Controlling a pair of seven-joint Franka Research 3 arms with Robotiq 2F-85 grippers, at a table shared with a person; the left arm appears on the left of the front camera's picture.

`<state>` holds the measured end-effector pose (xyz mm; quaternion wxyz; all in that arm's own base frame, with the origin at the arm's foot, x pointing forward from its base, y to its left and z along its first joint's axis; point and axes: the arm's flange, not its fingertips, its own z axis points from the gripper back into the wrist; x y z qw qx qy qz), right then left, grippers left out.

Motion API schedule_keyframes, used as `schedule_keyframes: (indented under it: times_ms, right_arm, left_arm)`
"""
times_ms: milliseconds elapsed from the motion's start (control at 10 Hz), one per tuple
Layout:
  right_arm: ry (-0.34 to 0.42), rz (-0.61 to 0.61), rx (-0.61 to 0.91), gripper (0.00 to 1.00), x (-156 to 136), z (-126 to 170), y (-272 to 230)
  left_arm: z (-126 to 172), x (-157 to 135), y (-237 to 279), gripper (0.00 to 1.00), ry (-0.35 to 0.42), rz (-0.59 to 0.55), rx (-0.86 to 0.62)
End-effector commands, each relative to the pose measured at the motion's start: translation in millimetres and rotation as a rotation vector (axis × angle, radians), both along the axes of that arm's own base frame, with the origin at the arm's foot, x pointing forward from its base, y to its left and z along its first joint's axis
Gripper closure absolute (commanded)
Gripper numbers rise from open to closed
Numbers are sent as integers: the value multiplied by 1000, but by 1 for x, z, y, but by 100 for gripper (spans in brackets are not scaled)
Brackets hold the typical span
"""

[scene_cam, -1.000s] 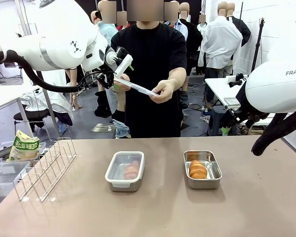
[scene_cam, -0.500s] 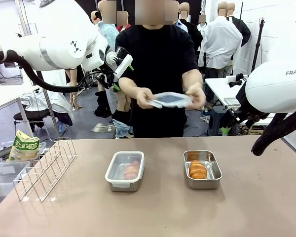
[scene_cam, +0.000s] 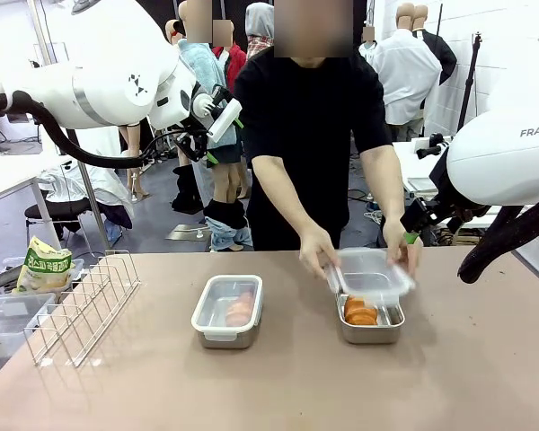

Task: Place the bread in airtight containers.
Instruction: Release when the human grabs the Airtight Container lid.

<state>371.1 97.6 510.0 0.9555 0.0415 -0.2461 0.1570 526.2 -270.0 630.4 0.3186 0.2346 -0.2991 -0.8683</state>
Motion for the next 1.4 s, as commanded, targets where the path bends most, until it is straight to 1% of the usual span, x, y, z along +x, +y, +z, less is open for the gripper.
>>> schedule_keyframes:
  times_ms: [0,1300]
  right_arm:
    - [2,1,0,0,0,0,-1]
    - [2,1,0,0,0,0,-1]
  left_arm:
    - [1,0,1,0,1,11,-2]
    - [1,0,1,0,1,11,-2]
